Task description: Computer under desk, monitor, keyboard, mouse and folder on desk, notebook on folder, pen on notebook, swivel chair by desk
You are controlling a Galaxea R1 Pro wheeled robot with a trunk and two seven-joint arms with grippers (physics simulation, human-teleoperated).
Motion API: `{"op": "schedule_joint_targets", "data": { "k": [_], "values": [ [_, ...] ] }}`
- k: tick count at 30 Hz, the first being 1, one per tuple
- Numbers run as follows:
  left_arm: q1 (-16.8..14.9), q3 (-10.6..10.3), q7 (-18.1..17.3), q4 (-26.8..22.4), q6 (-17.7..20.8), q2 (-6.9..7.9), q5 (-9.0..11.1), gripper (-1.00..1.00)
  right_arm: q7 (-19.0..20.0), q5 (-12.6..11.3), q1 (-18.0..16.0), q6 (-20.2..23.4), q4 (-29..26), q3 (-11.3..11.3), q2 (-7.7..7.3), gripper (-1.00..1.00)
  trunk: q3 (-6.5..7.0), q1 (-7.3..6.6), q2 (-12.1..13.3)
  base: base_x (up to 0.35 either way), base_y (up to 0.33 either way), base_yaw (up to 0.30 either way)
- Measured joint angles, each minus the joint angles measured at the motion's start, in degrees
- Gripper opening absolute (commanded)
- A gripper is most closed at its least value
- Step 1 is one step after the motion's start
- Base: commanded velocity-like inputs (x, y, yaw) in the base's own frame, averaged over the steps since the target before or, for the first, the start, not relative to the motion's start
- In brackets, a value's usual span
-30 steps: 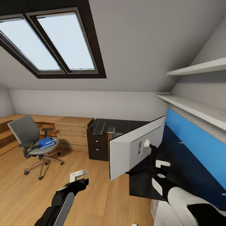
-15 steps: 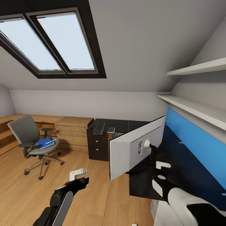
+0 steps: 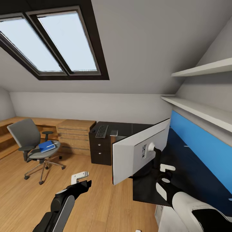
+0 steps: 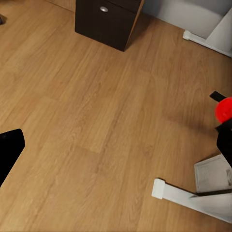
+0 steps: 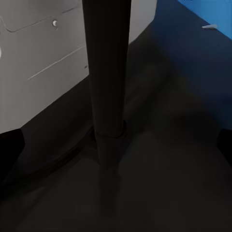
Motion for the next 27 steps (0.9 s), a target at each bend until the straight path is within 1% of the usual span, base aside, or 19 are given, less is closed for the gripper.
{"op": "schedule_joint_targets", "data": {
  "k": [27],
  "values": [
    [0.04,-0.09,0.0,0.59,-0.01,-0.09,0.23,1.0,0.07,0.08,0.04,-0.09,0.02,0.09,0.0,1.0,-4.76,5.93,-10.77,0.0,0.0,0.0]
  ]
}}
